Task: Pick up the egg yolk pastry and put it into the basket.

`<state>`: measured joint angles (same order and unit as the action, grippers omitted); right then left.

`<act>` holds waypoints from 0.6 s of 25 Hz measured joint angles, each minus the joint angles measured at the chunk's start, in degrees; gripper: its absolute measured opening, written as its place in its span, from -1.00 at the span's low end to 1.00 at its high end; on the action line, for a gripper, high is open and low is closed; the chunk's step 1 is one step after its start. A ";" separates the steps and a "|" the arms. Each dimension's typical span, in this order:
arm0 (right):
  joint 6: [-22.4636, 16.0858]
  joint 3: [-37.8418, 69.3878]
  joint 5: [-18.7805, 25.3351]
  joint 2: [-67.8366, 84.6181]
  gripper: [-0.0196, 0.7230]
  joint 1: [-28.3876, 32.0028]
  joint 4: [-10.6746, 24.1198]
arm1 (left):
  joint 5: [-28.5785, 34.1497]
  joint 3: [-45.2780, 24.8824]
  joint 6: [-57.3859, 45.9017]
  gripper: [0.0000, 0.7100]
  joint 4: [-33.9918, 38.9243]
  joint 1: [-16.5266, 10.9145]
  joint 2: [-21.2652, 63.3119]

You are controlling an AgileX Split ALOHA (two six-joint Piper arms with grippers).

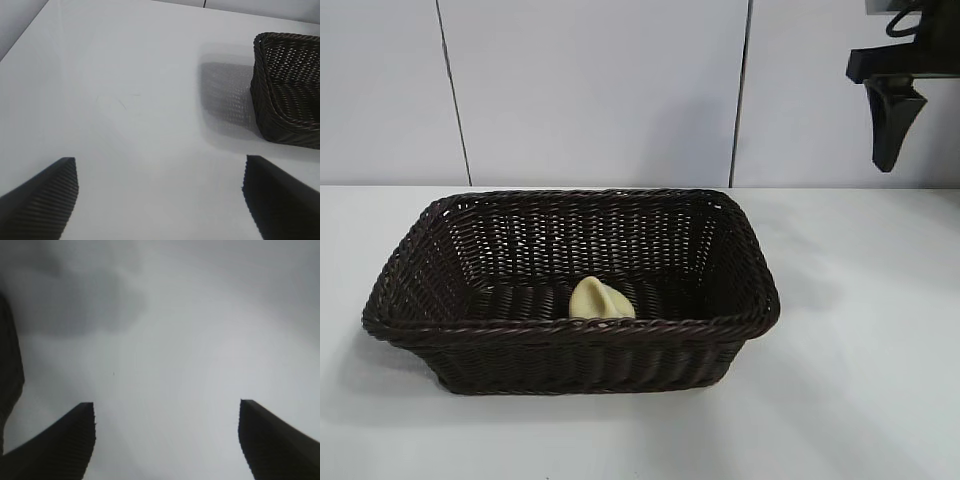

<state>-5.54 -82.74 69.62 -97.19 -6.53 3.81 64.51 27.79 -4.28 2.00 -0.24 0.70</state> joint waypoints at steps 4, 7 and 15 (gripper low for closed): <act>0.06 8.75 0.05 9.29 0.59 0.00 0.00 | 0.00 0.00 0.00 0.83 0.00 0.00 0.00; 0.06 15.31 0.10 17.25 0.59 0.00 -0.05 | 0.00 0.00 0.00 0.83 0.00 0.00 0.00; 0.06 32.77 0.95 40.14 0.59 0.00 -0.17 | 0.00 0.00 0.00 0.83 0.00 0.00 0.00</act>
<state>-5.48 -49.97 70.57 -57.05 -6.53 3.64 64.51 27.79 -4.28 2.00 -0.24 0.70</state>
